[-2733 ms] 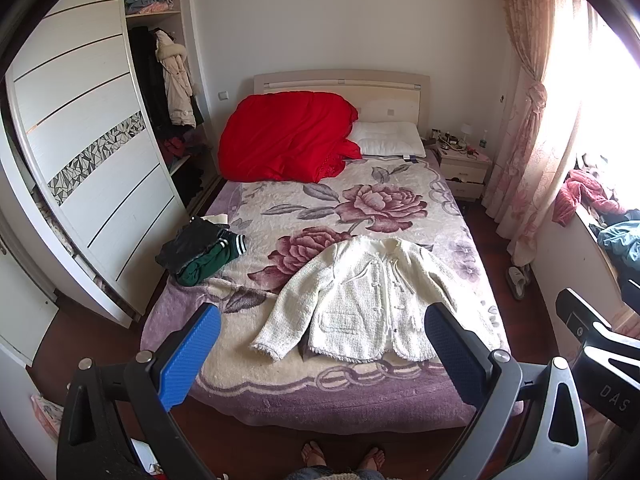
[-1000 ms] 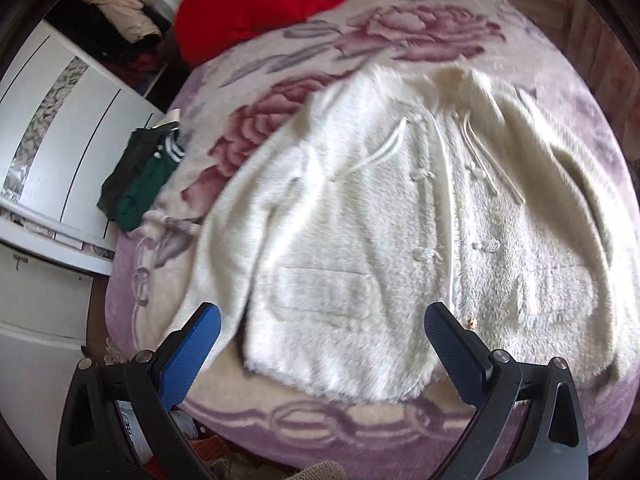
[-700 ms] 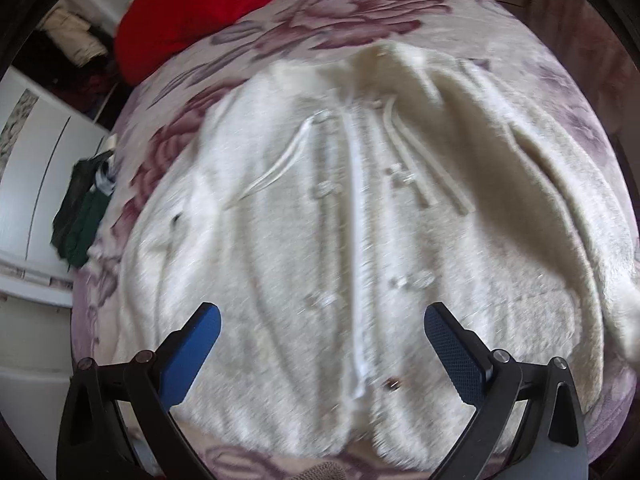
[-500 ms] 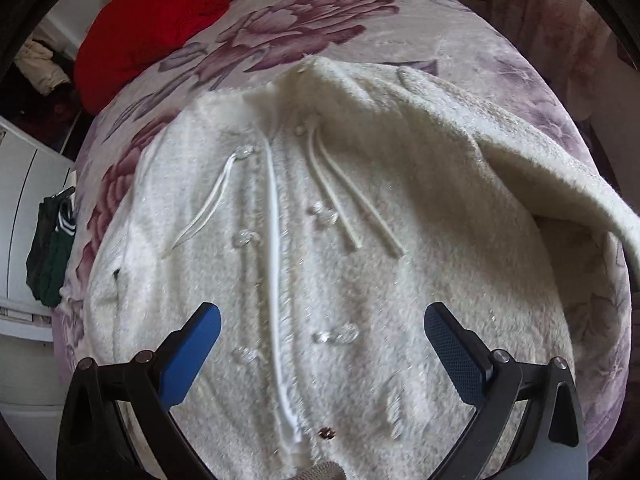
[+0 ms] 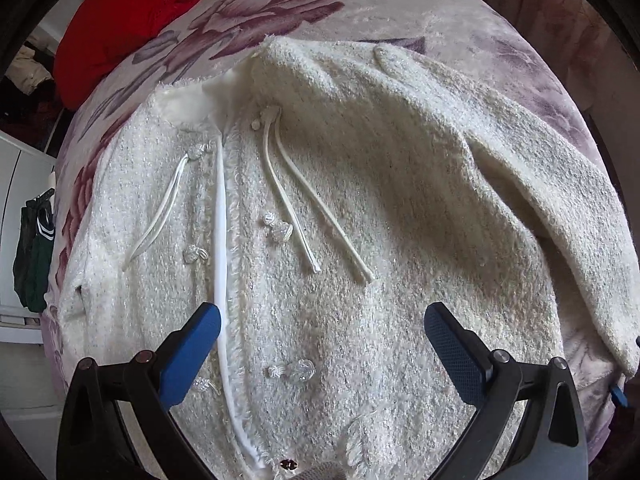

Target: Fold large clothes

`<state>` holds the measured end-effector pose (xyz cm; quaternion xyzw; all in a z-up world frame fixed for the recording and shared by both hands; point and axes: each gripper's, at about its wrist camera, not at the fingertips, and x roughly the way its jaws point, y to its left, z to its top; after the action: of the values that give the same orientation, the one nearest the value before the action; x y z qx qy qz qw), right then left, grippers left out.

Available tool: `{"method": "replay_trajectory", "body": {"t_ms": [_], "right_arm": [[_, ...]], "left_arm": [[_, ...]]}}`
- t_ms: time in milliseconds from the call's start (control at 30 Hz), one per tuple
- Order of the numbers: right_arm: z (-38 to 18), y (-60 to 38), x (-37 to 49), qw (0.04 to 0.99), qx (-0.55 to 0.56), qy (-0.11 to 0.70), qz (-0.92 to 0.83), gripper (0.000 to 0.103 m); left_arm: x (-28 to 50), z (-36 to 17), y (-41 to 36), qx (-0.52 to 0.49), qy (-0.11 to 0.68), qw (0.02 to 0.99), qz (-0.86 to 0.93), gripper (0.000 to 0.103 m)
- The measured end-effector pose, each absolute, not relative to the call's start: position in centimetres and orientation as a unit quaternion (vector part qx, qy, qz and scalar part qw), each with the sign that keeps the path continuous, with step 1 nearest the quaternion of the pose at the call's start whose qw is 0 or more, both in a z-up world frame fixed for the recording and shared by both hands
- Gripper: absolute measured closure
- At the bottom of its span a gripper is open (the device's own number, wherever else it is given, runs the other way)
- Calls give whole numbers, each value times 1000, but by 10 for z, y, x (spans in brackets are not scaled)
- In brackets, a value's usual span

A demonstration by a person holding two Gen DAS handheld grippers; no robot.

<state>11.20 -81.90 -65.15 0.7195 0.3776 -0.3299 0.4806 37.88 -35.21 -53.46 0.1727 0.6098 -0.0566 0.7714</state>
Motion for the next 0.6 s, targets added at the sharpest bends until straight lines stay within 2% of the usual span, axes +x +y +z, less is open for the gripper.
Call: {"method": "replay_trajectory", "body": {"t_ms": [67,100,167,200,267,367,467,600], "right_arm": [[-672,-813,122,480,748,320,-328,32],[-670,-813,125,505,748,268,-338,37],[-665,-811,143,538,718,237,-374,85],[-664,-812,152,539,710,241,-382,93],[-658,-812,167,543,700,237,-397,93],[-618,-824,186,591,667,233,-389,94],[-561,-839,222,656,616,244,-362,94],[-473,-817,310,757,507,290,-292,94]], "left_arm": [[379,-536,-348,174,609,773,-48,0],[379,-536,-345,174,608,774,-44,0],[379,-536,-336,169,607,776,-33,0],[380,-534,-330,163,606,778,-25,0],[382,-531,-318,150,608,779,-14,0],[384,-523,-299,124,612,781,3,0],[384,-510,-278,83,608,789,13,0],[377,-490,-244,37,596,801,29,0]]}}
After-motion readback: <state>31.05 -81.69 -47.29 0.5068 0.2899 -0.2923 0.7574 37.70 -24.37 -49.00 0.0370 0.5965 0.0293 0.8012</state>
